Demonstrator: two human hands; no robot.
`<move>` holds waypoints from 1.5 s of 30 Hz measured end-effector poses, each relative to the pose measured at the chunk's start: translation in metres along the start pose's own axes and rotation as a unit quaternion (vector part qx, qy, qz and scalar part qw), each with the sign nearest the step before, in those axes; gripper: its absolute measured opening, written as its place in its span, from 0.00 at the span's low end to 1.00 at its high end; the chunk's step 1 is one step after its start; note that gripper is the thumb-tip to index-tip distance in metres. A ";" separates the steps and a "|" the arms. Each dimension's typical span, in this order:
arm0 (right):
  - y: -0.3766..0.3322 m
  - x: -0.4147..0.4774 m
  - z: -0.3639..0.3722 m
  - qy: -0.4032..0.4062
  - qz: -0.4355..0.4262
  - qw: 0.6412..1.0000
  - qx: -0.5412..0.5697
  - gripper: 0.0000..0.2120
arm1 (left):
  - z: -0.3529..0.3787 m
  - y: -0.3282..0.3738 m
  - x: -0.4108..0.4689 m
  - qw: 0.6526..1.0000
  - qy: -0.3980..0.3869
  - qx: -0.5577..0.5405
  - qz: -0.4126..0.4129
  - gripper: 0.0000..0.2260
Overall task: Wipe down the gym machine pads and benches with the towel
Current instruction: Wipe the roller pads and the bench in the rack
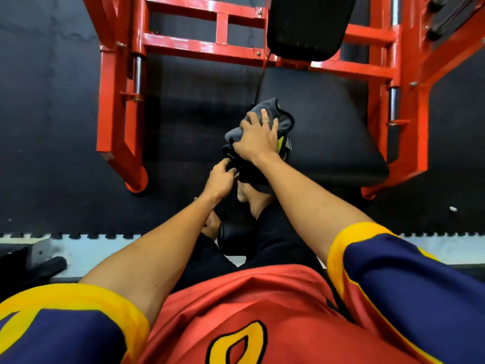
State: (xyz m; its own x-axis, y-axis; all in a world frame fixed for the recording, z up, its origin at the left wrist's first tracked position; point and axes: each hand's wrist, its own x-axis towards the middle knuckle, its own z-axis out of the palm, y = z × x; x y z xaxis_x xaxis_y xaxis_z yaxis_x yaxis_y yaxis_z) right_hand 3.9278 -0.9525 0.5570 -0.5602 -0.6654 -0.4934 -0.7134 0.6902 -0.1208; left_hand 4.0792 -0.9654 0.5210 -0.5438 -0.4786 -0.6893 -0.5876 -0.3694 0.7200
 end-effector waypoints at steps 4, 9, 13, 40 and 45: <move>0.003 -0.030 0.015 0.054 -0.005 0.999 -0.002 0.33 | -0.004 0.008 -0.003 0.990 -0.020 -0.131 -0.047 0.14; 0.005 -0.091 0.052 0.128 -0.044 0.990 0.026 0.31 | -0.007 -0.001 -0.023 0.951 -0.015 -0.274 -0.139 0.13; 0.009 -0.117 0.056 0.133 -0.074 0.979 0.135 0.30 | -0.013 0.006 -0.046 0.943 -0.025 -0.305 -0.127 0.12; -0.036 -0.059 -0.177 0.103 -0.198 0.907 0.357 0.24 | -0.138 0.224 -0.041 0.987 -0.003 -0.051 0.150 0.14; -0.041 -0.023 -0.206 0.161 -0.183 0.916 0.318 0.07 | -0.155 0.269 -0.019 0.983 0.013 -0.056 0.177 0.16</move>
State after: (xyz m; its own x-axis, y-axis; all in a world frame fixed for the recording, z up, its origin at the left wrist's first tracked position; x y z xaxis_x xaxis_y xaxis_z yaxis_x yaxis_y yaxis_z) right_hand 3.8832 -1.0238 0.7507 -0.5001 -0.8644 -0.0518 -0.5463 0.3613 -0.7557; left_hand 4.0245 -1.1784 0.7401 -0.6861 -0.6117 -0.3938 -0.2948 -0.2611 0.9192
